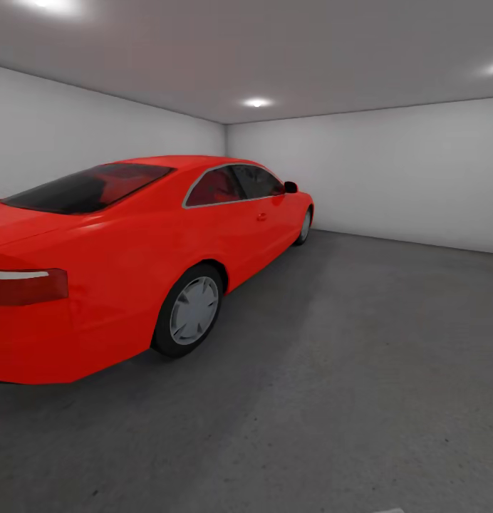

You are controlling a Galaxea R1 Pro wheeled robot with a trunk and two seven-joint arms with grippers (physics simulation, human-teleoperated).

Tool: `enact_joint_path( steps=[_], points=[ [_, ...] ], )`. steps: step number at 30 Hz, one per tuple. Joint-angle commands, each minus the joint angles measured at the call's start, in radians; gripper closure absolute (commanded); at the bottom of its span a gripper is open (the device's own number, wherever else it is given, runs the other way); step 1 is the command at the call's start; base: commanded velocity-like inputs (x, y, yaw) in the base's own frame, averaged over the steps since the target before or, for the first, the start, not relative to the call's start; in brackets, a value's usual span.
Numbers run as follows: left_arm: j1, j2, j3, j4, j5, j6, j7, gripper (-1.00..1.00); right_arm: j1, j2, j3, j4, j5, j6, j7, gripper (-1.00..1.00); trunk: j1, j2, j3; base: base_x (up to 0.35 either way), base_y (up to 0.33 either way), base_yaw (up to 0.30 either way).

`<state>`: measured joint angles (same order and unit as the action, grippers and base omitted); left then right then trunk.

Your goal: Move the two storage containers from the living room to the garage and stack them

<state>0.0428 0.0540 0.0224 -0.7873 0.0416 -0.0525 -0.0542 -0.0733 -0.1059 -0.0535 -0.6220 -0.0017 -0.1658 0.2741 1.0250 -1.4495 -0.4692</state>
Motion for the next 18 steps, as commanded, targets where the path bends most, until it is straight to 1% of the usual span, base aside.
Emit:
enact_joint_path(
  steps=[1,18],
  points=[
    [0.0,0.0,0.002,0.0,0.004,-0.001,-0.006,-1.0,0.0,0.0,-0.005,0.001,0.0,-0.002,0.008,-1.0,0.0,0.0,-0.001,0.0,0.0,0.0],
    [0.0,0.0,0.002,0.002,0.004,-0.001,-0.007,-1.0,0.0,0.0,-0.004,0.002,0.0,-0.003,0.007,-1.0,0.0,0.0,-0.001,0.0,0.0,0.0]
  ],
)
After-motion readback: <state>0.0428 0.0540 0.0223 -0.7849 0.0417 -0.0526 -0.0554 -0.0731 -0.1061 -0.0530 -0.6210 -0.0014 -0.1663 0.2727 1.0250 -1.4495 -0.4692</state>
